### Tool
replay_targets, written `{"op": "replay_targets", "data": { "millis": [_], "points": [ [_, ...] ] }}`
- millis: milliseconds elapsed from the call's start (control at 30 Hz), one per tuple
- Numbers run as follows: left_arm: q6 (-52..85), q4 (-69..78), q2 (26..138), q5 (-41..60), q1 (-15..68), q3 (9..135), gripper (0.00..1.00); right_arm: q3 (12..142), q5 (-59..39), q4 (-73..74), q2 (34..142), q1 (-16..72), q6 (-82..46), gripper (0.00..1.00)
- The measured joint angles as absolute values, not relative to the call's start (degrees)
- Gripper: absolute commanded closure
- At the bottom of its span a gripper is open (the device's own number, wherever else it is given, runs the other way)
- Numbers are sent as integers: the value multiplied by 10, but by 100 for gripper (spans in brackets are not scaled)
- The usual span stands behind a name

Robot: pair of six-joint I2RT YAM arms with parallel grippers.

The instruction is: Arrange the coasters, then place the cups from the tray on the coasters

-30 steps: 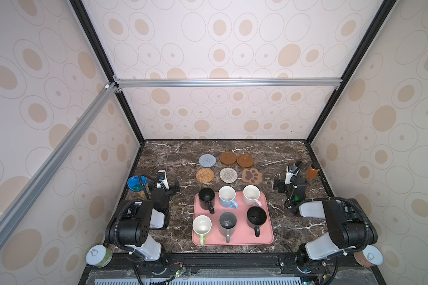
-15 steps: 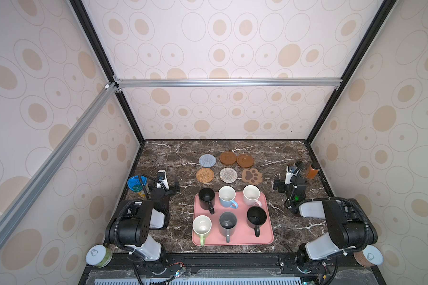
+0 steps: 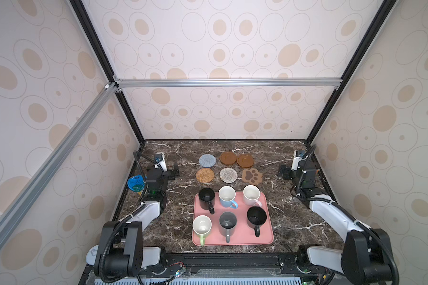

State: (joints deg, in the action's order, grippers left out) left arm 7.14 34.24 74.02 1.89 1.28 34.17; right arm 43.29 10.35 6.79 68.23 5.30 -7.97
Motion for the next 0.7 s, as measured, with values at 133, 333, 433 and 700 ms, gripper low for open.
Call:
{"op": "replay_targets", "data": {
  "millis": [133,333,433,700],
  "points": [
    [113,226,751,68,21,387,0,502,86,-81,675,54,-145,0],
    [156,95,846,121,77,476,0,525,0,-223,678,56,-216,0],
    [171,58,899,141,106,527,0,524,-61,-258,677,60,-231,0],
    [189,-16,1040,178,171,674,0,519,-133,-309,646,97,-242,1]
  ]
}}
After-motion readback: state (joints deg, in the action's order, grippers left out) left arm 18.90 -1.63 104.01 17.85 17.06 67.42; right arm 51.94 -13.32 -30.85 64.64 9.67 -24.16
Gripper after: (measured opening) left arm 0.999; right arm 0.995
